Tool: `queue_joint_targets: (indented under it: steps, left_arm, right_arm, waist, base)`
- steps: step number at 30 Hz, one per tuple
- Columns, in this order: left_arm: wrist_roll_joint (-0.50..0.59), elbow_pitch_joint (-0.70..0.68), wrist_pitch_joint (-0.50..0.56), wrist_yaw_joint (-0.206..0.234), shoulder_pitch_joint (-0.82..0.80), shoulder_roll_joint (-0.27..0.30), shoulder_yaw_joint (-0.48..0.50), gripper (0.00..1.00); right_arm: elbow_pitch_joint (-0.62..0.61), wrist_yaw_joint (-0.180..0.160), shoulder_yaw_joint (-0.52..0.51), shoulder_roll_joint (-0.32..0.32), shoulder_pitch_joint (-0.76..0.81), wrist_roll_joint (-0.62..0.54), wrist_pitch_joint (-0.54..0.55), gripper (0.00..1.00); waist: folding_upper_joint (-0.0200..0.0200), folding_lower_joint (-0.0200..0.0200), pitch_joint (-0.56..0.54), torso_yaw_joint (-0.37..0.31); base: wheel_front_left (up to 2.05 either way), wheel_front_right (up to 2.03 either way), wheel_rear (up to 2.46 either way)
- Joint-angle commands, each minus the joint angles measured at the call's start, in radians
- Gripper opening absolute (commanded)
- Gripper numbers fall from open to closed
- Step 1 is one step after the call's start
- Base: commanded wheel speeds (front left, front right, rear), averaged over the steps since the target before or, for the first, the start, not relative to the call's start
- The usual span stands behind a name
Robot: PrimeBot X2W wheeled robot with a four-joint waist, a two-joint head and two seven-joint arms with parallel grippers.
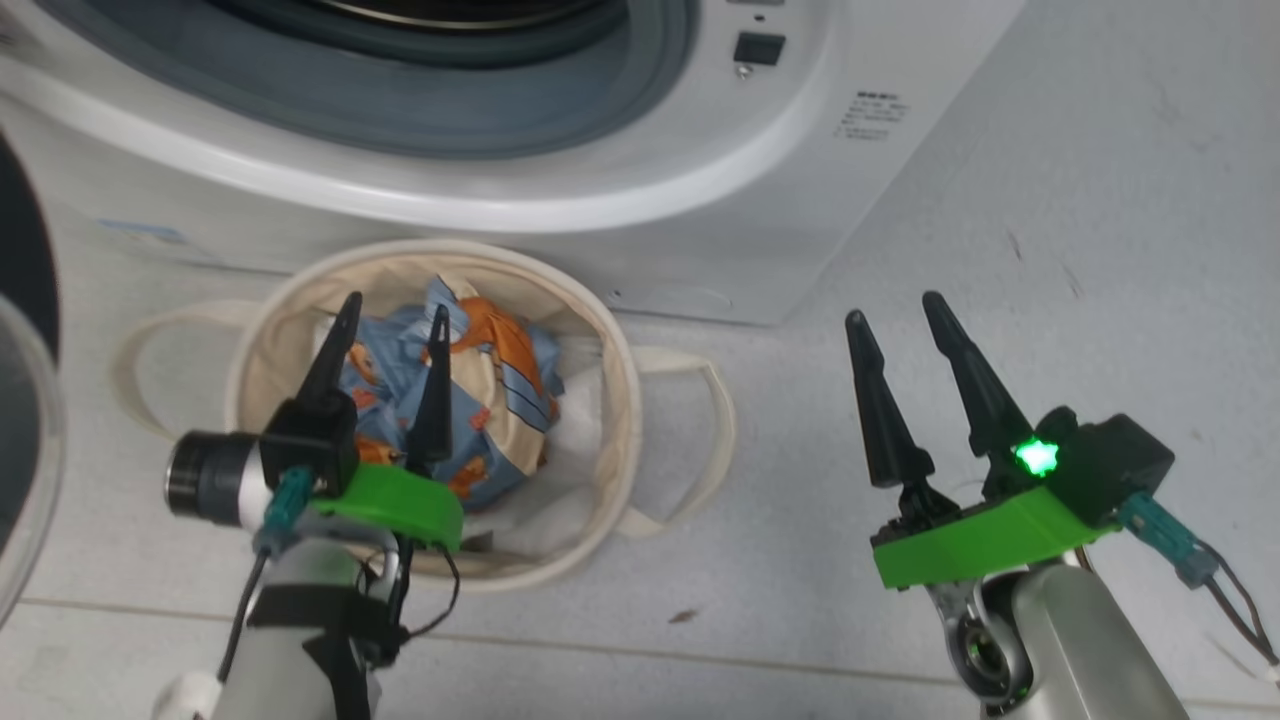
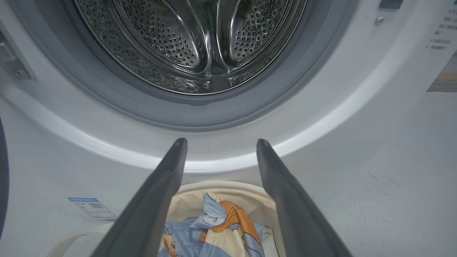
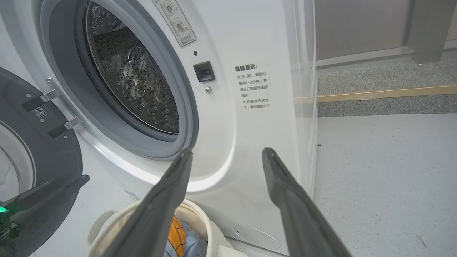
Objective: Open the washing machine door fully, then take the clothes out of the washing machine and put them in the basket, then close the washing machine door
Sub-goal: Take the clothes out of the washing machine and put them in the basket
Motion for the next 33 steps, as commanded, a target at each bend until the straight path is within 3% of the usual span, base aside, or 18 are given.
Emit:
queue_joint_targets:
  steps: [1, 9, 17, 21, 33]
  left_arm:
    - [-0.006, -0.055, -0.005, 0.003, 0.028, 0.011, 0.029, 1.0]
    - [-0.021, -0.188, -0.005, 0.002, 0.128, -0.009, 0.024, 1.0]
    - [-0.027, -0.26, -0.005, -0.026, 0.223, -0.013, 0.021, 1.0]
    - [-0.043, -0.281, -0.005, -0.043, 0.265, -0.015, 0.025, 1.0]
    - [-0.038, -0.276, -0.005, -0.042, 0.348, -0.017, 0.039, 1.0]
  right_arm:
    - [-0.025, 0.0, 0.017, 0.002, 0.023, -0.003, -0.012, 1.0]
    - [-0.024, 0.0, -0.008, 0.002, 0.05, -0.012, -0.012, 1.0]
    - [-0.023, 0.0, -0.034, 0.002, 0.097, -0.013, -0.012, 1.0]
    - [-0.015, 0.0, -0.053, 0.002, 0.127, -0.007, -0.012, 1.0]
    - [0.007, 0.0, -0.069, 0.002, 0.192, 0.01, -0.012, 1.0]
  waist:
    - [0.0, 0.0, -0.033, 0.023]
    - [0.0, 0.0, -0.13, 0.056]
    - [0.0, 0.0, -0.215, 0.068]
    - [0.0, 0.0, -0.253, 0.068]
    - [0.0, 0.0, -0.351, 0.062]
  base:
    - [0.0, 0.0, 0.0]
    - [0.0, 0.0, 0.0]
    - [0.0, 0.0, 0.0]
    - [0.0, 0.0, 0.0]
    - [0.0, 0.0, 0.0]
